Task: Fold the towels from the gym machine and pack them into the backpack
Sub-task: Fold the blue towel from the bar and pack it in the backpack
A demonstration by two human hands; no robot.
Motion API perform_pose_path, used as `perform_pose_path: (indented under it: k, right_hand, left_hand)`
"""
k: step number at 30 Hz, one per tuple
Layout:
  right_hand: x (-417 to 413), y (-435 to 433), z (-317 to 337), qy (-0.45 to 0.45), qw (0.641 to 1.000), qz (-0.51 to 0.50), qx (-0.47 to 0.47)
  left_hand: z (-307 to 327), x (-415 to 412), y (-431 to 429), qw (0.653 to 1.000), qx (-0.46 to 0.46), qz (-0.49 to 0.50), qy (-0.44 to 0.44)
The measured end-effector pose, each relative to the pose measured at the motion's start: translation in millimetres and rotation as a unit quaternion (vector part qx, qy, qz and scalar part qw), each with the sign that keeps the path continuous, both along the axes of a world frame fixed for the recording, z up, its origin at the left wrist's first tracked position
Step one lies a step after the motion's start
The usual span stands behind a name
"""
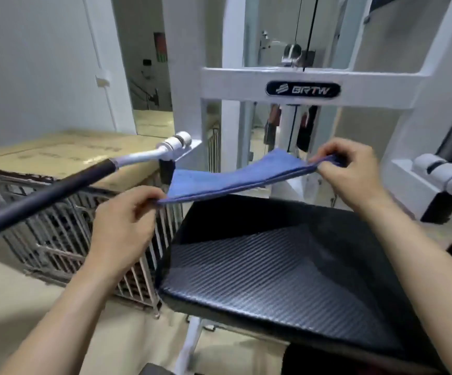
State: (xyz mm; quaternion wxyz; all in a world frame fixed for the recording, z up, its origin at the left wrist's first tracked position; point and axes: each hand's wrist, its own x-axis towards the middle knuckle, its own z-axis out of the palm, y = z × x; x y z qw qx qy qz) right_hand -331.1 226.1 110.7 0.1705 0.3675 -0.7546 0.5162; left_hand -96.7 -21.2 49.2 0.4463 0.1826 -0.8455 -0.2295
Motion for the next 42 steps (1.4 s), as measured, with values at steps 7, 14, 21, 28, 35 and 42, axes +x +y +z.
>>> perform_pose_path:
  k: [7, 14, 21, 28, 35, 42]
  right_hand:
    - [35, 82, -107, 0.072, 0.961, 0.028, 0.265]
    - [58, 135, -109, 0.052, 0.962, 0.045, 0.263]
    - [68, 163, -114, -0.001, 0.973, 0.017, 0.232]
    - [66, 161, -102, -0.105, 0.959, -0.038, 0.261]
    - [54, 163, -89, -0.155, 0.944, 0.004, 0.292]
    - [64, 155, -95, -0.111, 0.941, -0.027, 0.318]
  left_hand:
    - [-78, 1, 65, 0.989, 0.086, 0.093, -0.072]
    - [-85, 29, 118, 0.979, 0.143, 0.130, -0.068]
    - [-91, 49, 163, 0.876, 0.469, 0.049, 0.107]
    - [-80, 46, 165, 0.773, 0.612, 0.011, 0.168]
    - [-80, 47, 162, 0.800, 0.585, 0.011, 0.131]
    - [-80, 50, 162, 0.854, 0.508, 0.038, 0.103]
